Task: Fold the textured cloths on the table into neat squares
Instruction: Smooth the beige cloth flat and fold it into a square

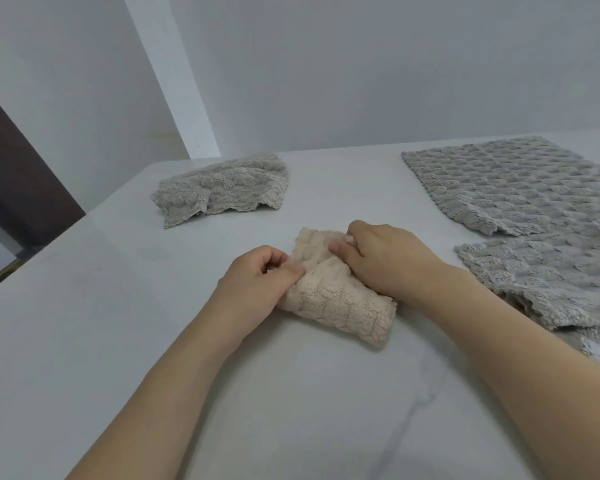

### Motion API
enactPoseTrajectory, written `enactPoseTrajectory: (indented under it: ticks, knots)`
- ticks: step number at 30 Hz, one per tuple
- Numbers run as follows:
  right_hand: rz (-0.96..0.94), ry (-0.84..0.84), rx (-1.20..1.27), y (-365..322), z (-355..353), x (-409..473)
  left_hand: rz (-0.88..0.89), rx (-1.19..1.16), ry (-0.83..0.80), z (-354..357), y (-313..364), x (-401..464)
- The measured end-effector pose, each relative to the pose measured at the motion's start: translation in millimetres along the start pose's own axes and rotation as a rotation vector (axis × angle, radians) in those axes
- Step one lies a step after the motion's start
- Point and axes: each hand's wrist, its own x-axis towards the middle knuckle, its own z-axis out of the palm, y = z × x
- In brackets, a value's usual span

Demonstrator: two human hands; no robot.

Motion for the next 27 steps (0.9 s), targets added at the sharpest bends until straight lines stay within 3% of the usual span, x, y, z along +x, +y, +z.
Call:
enactPoseTrajectory:
  ticks: [4,9,15,22,27]
  knots:
    - [-0.007,0.113,0.130,5.1,2.6,-0.3,-0.011,-0.140,-0.098,-3.1,3.0,-3.0]
    - [0.003,0.121,0.184,5.5,9.5,1.7,-0.033,-0.212,-0.076,-5.1,3.2,-1.5]
    - [0.034,0.108,0.184,7.0,12.0,6.0,0.060,-0.345,-0.120,-5.9,5.9,-6.7]
    - [0.052,0.114,0.202,8.0,10.7,5.5,-0.006,-0.240,-0.173,-4.4,4.8,-6.6]
    - [0.060,0.133,0.194,8.4,11.2,6.5,-0.058,-0.241,-0.113,-17.6,10.9,-2.9]
